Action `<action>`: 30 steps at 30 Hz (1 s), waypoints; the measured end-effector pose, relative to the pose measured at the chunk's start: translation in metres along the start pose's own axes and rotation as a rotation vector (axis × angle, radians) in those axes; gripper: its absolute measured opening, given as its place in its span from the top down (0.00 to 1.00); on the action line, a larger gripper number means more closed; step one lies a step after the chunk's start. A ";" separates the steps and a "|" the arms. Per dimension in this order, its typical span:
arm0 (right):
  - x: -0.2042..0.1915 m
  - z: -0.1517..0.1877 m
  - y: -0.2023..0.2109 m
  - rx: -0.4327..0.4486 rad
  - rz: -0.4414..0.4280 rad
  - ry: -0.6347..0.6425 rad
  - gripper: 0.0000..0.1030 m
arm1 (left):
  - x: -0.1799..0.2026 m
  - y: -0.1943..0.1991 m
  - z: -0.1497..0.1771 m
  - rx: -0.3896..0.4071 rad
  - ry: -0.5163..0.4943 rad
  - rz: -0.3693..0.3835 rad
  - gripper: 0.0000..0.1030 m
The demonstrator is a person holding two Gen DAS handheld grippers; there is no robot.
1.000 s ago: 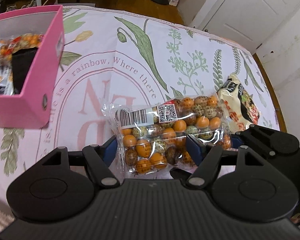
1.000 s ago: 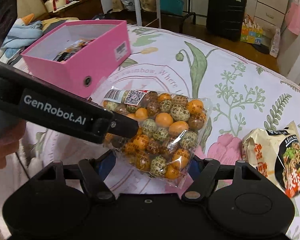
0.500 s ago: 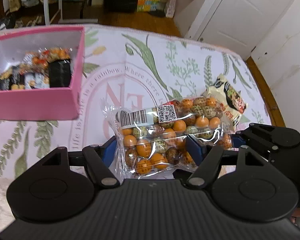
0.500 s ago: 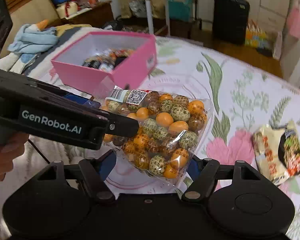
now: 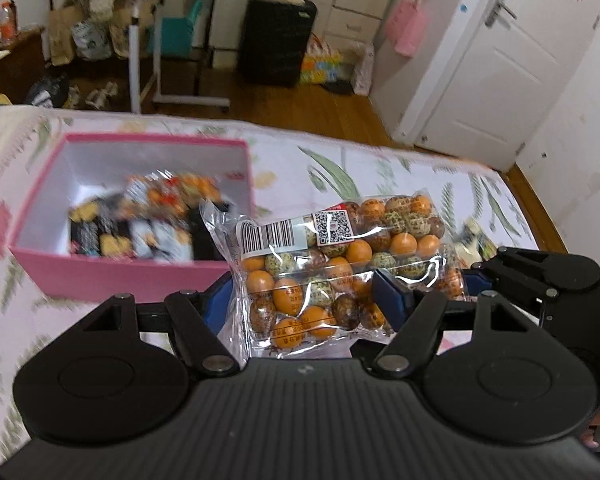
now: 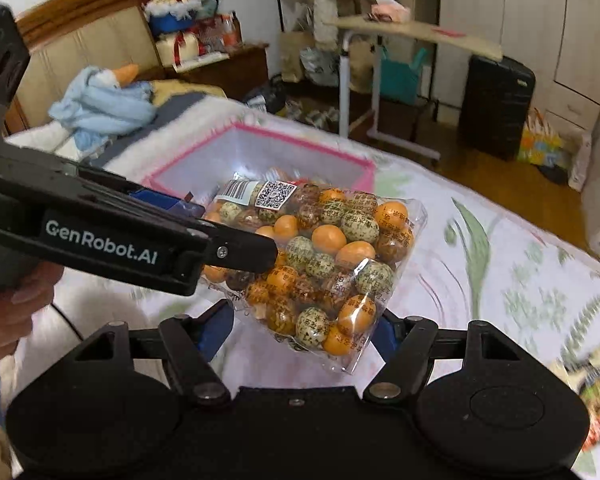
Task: Organize snacks
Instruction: 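Lift the peanut bag with both grippers and carry it over the pink box, then open both grippers to drop the peanut bag into the box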
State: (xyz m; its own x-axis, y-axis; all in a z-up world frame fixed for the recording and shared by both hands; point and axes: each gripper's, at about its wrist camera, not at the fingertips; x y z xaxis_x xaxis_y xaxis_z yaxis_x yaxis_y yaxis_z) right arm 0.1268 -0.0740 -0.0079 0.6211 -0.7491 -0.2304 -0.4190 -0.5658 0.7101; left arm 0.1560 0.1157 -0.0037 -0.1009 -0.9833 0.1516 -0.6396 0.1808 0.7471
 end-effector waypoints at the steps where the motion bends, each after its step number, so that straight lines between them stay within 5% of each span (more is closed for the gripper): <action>1: -0.001 -0.007 -0.007 0.003 -0.009 0.000 0.26 | -0.009 -0.002 -0.006 0.005 0.006 -0.009 0.30; 12: 0.004 -0.068 -0.111 -0.036 -0.093 -0.047 0.26 | -0.097 -0.060 -0.047 0.024 0.042 -0.087 0.30; 21: 0.009 -0.079 -0.191 -0.115 -0.151 -0.146 0.26 | -0.156 -0.120 -0.048 -0.033 0.083 -0.125 0.31; 30: 0.025 -0.061 -0.193 -0.147 -0.148 -0.197 0.22 | -0.137 -0.138 -0.032 0.009 -0.030 -0.271 0.30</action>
State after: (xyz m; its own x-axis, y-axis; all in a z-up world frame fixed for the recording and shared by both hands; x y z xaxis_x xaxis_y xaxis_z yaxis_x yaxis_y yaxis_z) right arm 0.2637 0.0370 -0.1098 0.5215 -0.7230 -0.4532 -0.2242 -0.6285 0.7448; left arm 0.2824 0.2258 -0.1064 0.0520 -0.9960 -0.0725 -0.6531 -0.0889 0.7520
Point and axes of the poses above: each gripper's, at about its wrist camera, not at the fingertips, and y roughly against the way its jaws point, x to its right, z to its underside, and after that the axes turned 9 degrees about -z, right-handed
